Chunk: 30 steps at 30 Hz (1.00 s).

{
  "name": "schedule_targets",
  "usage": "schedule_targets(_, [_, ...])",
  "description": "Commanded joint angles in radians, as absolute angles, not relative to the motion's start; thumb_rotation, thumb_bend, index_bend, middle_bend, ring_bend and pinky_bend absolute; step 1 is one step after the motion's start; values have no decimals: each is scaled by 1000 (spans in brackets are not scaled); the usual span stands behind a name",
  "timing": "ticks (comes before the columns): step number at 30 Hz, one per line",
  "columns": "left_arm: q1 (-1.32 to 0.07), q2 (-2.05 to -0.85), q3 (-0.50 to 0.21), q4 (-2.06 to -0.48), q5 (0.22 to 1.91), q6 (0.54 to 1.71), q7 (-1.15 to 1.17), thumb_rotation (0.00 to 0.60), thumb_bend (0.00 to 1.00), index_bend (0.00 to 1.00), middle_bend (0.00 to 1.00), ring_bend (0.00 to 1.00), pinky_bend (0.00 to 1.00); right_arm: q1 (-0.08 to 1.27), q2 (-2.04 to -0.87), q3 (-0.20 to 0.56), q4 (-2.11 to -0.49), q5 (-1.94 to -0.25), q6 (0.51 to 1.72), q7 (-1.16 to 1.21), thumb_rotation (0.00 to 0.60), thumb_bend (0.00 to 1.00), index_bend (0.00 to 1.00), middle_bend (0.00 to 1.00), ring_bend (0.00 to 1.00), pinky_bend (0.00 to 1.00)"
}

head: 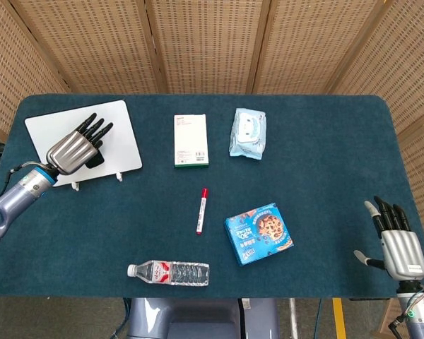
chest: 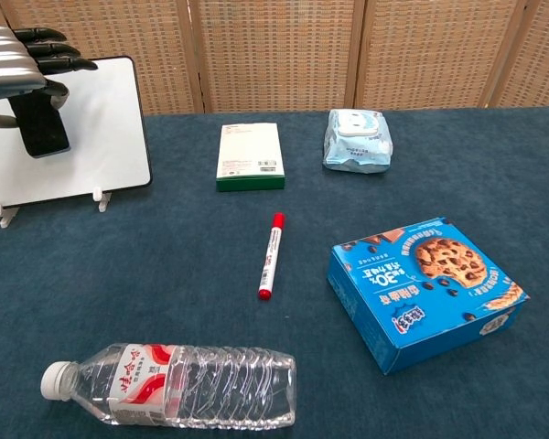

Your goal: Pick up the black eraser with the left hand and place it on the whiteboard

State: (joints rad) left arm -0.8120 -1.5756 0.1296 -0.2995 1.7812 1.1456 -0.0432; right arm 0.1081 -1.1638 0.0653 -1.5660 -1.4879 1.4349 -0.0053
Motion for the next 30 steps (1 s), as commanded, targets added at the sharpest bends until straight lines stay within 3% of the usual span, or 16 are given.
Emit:
schedule_targets(1, [-811,-1609,149,-247,1792,1136,-75,600,307,511,0,0,0,108,-1164,67,-1566,-1485,1434,-7,600,53,28,0,0,0])
schedule_targets(30, [-830,-1688,165,-123,1766,1043,-120,600,305,511,0,0,0,123,-1182,82,-1553,-1450,1411,-39,600,53,28,0,0,0])
